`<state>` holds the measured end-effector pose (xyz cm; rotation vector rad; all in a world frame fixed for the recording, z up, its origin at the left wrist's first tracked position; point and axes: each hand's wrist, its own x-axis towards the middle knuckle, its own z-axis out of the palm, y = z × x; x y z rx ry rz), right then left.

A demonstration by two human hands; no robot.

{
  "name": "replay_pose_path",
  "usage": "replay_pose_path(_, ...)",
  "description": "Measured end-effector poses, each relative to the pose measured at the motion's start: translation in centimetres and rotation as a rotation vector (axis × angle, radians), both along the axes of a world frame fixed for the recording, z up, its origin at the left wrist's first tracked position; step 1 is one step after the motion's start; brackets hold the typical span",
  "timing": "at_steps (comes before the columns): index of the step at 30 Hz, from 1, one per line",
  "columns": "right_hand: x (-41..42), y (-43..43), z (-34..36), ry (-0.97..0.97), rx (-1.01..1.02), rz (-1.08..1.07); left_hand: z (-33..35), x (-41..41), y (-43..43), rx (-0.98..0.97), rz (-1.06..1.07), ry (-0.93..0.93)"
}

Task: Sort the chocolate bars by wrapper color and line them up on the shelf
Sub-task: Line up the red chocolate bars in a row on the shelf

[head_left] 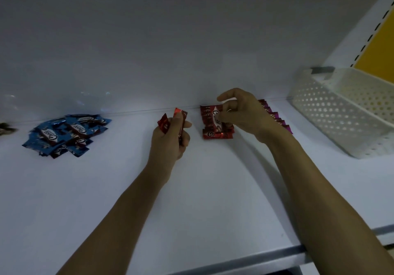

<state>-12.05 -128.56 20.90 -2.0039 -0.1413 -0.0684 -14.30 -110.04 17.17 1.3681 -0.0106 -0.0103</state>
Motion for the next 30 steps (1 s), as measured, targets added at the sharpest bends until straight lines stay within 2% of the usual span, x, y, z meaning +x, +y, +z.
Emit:
replay_pose_path(5,0.1,-0.1,-0.3,-0.086,-0.131,0.094,-0.3,0.1,0.1,0.006,0.026,-0.03)
replay_pose_path(8,0.3,-0.1,-0.7,-0.048,-0.225,0.142,-0.7,0.2,-0.1,0.017,0.089,-0.067)
replay_pose_path(10,0.4,-0.1,-1.0,-0.021,-0.283,0.161,-1.3,0.3,-0.2,0.102,0.17,-0.114)
replay_pose_path(12,0.4,0.1,-1.3,-0.021,-0.335,0.164,-1.8,0.3,-0.3,0.297,0.204,-0.204)
replay_pose_path(14,0.5,0.4,-1.6,-0.014,-0.35,0.158,-2.0,0.2,-0.4,0.455,0.154,-0.251)
replay_pose_path(17,0.6,0.8,-2.1,-0.027,-0.415,0.146,-2.0,0.2,-0.6,0.561,0.059,-0.23)
replay_pose_path(22,0.5,-0.5,-1.4,-0.068,-0.48,0.096,-2.4,0.2,-0.6,0.651,-0.009,-0.233)
replay_pose_path(27,0.1,-2.4,-0.4,0.098,-0.596,0.146,-2.7,0.2,-0.4,0.691,-0.037,-0.248)
replay_pose_path(30,0.1,-2.2,-0.7,0.113,-0.637,0.136,-2.6,0.1,-0.4,0.74,-0.07,-0.279)
